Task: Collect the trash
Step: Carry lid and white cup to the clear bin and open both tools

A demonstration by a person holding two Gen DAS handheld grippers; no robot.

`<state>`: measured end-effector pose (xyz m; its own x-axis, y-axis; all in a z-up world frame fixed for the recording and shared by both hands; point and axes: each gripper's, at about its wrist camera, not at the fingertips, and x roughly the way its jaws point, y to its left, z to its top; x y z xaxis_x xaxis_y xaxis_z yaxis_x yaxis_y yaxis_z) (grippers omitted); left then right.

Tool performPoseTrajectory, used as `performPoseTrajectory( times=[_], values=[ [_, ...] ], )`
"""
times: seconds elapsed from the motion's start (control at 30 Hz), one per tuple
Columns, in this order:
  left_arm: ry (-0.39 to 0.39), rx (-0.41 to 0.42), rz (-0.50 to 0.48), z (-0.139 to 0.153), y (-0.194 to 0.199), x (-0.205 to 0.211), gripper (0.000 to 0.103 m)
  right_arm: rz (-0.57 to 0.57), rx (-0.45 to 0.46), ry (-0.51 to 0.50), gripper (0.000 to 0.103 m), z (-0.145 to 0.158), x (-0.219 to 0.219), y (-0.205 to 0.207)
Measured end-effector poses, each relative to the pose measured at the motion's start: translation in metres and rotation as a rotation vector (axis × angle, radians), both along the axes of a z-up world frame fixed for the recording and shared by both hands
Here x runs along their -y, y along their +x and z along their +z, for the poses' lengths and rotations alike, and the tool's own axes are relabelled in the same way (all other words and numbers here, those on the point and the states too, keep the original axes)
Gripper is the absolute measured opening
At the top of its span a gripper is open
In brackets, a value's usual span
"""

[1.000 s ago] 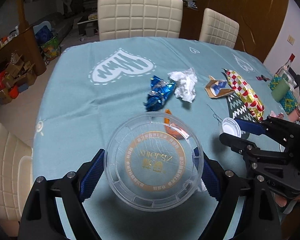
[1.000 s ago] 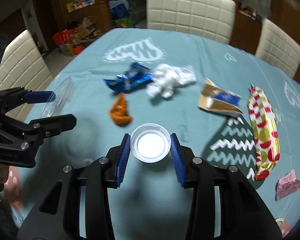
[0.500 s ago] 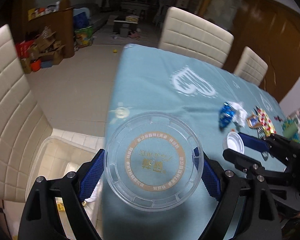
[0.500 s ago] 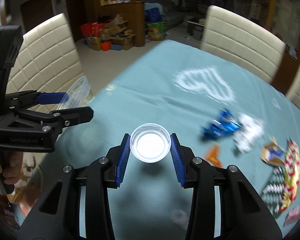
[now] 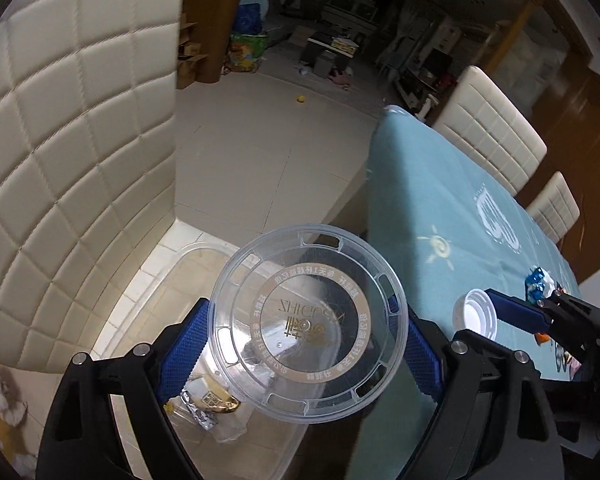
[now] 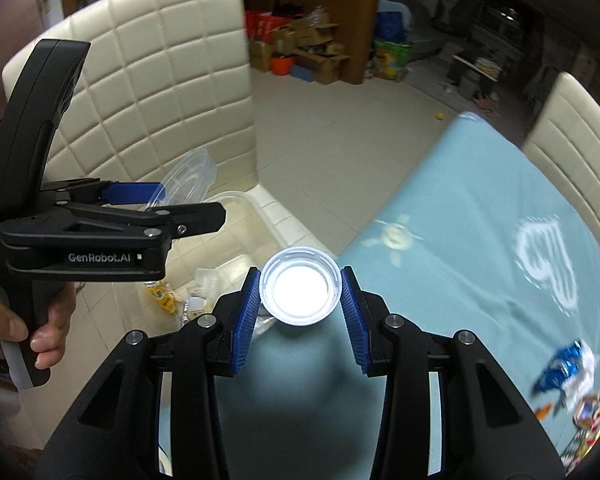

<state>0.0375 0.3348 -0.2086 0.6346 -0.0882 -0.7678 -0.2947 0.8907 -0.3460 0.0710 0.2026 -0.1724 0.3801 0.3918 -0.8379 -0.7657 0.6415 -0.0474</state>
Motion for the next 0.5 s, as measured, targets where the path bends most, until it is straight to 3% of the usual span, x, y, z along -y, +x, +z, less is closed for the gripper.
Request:
performPoseTrajectory(
  times=[0.13,0.2,0.5],
  values=[
    [-0.029,-0.041,0.024,-0.014,-0.004,-0.019,0.087,0.036,-0.01,-0.018,0.042,-0.007,-0.024,-0.002],
    [-0.036,-0.05,0.04,-0.018,-0.007,-0.025,0.096,0.056,-0.012,-0.029,0.042,-0.011,-0.033,-0.004],
    [-0.07,-0.059,0.109,-0.027,-0.02,-0.061,0.096,0.126,-0.03,-0.066,0.042,-0.026,-0.061,-0.013]
  ],
)
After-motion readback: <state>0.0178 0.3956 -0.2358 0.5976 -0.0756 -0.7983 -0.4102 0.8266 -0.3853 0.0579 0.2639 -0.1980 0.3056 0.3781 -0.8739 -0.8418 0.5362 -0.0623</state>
